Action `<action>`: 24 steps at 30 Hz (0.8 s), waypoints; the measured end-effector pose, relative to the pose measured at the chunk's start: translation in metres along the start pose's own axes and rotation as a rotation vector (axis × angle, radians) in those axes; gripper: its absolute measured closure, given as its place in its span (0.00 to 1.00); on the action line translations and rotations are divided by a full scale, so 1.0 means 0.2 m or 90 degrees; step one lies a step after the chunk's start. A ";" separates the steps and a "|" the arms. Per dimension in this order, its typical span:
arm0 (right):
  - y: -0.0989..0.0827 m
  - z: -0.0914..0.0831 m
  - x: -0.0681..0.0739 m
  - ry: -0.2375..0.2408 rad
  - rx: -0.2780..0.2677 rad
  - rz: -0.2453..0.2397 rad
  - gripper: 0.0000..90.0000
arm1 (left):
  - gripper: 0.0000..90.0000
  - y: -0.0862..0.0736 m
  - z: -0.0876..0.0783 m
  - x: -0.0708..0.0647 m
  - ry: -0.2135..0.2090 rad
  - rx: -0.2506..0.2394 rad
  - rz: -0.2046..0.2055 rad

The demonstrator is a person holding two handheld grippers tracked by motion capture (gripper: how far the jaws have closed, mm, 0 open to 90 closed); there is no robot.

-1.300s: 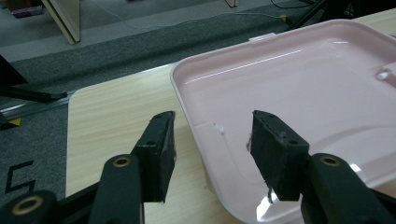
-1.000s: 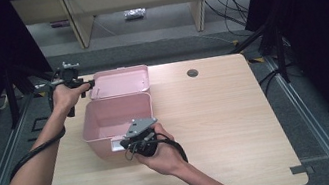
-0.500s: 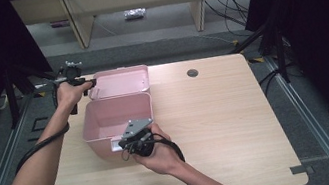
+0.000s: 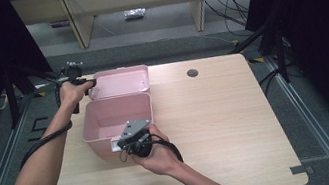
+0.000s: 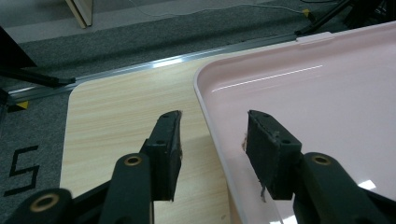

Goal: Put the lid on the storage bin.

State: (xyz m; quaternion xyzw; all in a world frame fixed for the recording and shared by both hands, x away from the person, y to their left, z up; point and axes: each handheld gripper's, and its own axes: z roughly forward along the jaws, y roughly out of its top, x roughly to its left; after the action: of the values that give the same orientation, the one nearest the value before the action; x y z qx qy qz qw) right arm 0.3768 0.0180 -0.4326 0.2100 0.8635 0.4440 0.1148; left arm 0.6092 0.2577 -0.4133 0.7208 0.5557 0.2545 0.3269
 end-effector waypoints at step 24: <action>0.00 0.02 0.00 -0.011 -0.001 -0.019 1.00 | 0.68 0.00 0.05 0.01 0.008 0.023 -0.014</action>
State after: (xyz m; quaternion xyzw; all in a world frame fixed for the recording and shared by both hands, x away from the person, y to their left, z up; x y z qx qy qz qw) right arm 0.3782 0.0217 -0.4353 0.2004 0.8651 0.4413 0.1290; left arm 0.6178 0.2581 -0.4204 0.7191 0.5700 0.2454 0.3126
